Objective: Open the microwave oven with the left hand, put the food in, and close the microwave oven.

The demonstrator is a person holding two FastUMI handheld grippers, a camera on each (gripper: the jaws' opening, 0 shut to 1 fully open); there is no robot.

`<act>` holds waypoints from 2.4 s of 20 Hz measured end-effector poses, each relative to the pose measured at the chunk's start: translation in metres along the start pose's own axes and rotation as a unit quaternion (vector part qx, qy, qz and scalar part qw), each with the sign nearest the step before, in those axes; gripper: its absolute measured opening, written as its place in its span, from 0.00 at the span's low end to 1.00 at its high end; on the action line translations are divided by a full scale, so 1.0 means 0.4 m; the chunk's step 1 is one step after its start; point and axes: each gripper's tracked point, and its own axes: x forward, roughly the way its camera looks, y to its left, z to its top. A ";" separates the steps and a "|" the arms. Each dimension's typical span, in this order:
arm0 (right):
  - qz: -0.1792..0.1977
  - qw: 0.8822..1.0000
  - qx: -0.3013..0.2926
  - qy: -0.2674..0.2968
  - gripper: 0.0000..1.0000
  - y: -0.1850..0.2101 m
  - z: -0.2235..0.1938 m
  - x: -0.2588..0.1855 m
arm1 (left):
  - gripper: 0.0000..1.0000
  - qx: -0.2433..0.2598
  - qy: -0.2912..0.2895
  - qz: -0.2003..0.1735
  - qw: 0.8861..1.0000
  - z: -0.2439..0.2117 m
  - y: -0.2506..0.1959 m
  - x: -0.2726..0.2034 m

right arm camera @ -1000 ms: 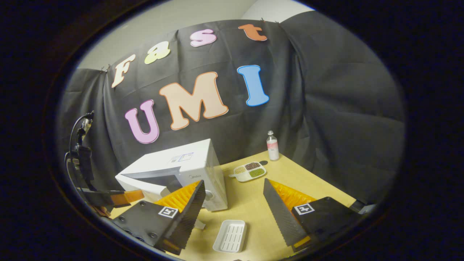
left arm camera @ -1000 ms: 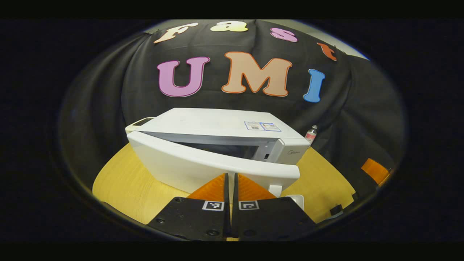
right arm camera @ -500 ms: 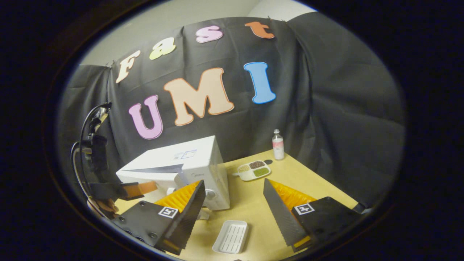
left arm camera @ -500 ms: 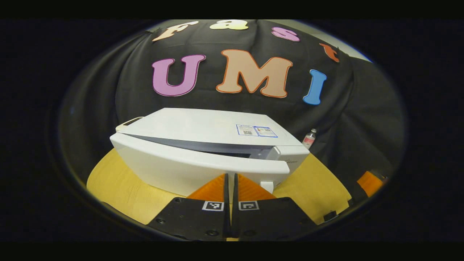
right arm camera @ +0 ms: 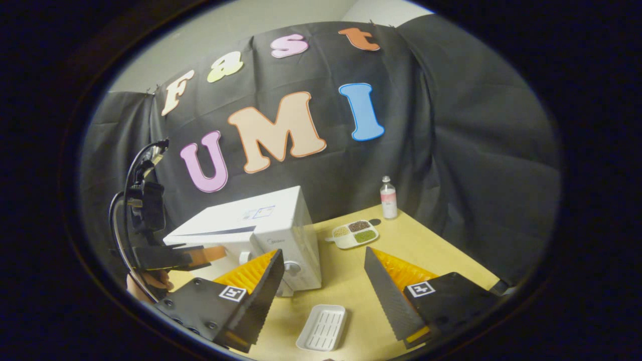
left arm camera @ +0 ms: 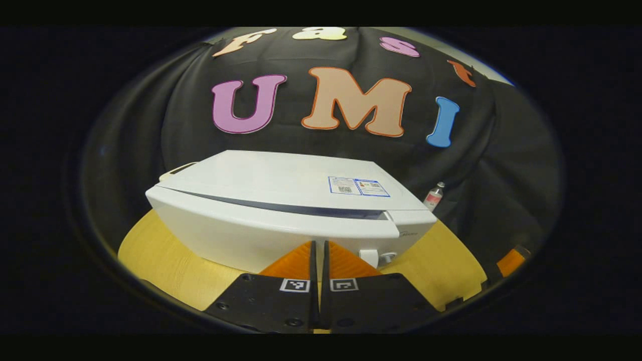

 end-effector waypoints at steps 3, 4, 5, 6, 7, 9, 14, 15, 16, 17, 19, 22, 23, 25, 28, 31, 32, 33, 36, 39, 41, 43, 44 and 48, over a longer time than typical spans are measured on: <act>0.004 1.000 0.004 -0.001 0.92 0.002 0.000 0.003 | 0.01 0.006 -0.002 0.005 1.000 0.010 0.009 0.010; 0.008 1.000 0.004 -0.001 0.91 0.006 0.000 0.006 | 0.00 0.005 0.001 0.006 1.000 0.006 0.010 0.009; 0.011 1.000 0.004 -0.002 0.91 0.010 0.000 0.007 | 0.01 0.001 0.002 0.007 1.000 0.005 0.010 0.009; 0.013 1.000 0.002 -0.001 0.91 0.012 -0.004 0.007 | 0.00 -0.003 -0.001 0.006 1.000 0.008 0.011 0.010; 0.014 1.000 0.000 0.000 0.92 0.016 -0.005 0.011 | 0.00 -0.006 -0.004 0.004 1.000 0.007 0.010 0.011; 0.016 1.000 -0.006 0.004 0.91 0.022 -0.011 0.019 | 0.01 -0.008 -0.005 0.000 1.000 0.010 0.010 0.010; 0.013 1.000 -0.013 0.004 0.91 0.022 -0.013 0.023 | 0.00 -0.018 -0.009 -0.003 1.000 0.012 0.012 0.011; 0.011 1.000 -0.013 0.005 0.91 0.017 -0.013 0.026 | 0.01 -0.019 -0.010 -0.004 1.000 0.011 0.010 0.012; 0.010 1.000 -0.012 0.006 0.92 0.018 -0.014 0.027 | 0.00 -0.019 -0.010 -0.005 1.000 0.012 0.012 0.011; 0.008 1.000 -0.011 0.007 0.92 0.016 -0.014 0.027 | 0.00 -0.018 -0.011 -0.005 1.000 0.012 0.011 0.011; 0.007 1.000 -0.011 0.006 0.91 0.016 -0.015 0.027 | 0.00 -0.019 -0.011 -0.005 1.000 0.013 0.011 0.012; 0.007 1.000 -0.015 0.005 0.91 0.019 -0.016 0.026 | 0.01 -0.019 -0.014 -0.001 1.000 0.014 0.012 0.012; 0.007 1.000 -0.015 0.005 0.91 0.021 -0.016 0.027 | 0.00 -0.017 -0.012 0.001 1.000 0.012 0.011 0.013; 0.007 1.000 -0.016 0.005 0.92 0.021 -0.017 0.025 | 0.00 -0.019 -0.013 0.001 1.000 0.012 0.010 0.013; 0.007 1.000 -0.017 0.002 0.91 0.025 -0.013 0.024 | 0.01 -0.033 -0.034 0.003 0.999 0.031 0.019 0.028; 0.010 1.000 -0.025 -0.005 0.91 0.030 -0.004 0.015 | 0.01 -0.036 -0.030 0.002 0.999 0.016 0.023 0.028; 0.012 1.000 -0.028 -0.008 0.92 0.032 -0.002 0.013 | 0.01 -0.030 -0.031 0.000 0.999 0.015 0.021 0.027; 0.014 0.999 -0.030 -0.009 0.91 0.037 0.000 0.011 | 0.00 -0.029 -0.031 -0.002 0.999 0.018 0.022 0.028; 0.015 0.999 -0.041 -0.007 0.91 0.040 -0.002 -0.001 | 0.01 -0.031 -0.033 -0.001 0.999 0.020 0.023 0.029; 0.016 0.999 -0.044 -0.014 0.91 0.037 0.010 -0.024 | 0.00 -0.021 -0.029 0.002 0.999 0.017 0.019 0.024; 0.017 0.999 -0.046 -0.010 0.91 0.035 0.003 -0.035 | 0.01 -0.025 -0.026 -0.005 0.999 0.014 0.014 0.008; 0.018 0.999 -0.047 -0.005 0.91 0.034 -0.003 -0.037 | 0.01 -0.038 -0.037 -0.013 0.998 0.020 0.015 -0.024; 0.020 0.999 -0.046 -0.004 0.92 0.034 -0.003 -0.040 | 0.01 -0.041 -0.044 -0.012 0.998 0.026 0.023 -0.046; 0.048 0.998 -0.044 0.018 1.00 0.065 -0.035 -0.037 | 0.03 -0.033 -0.068 0.015 0.997 0.043 0.089 -0.127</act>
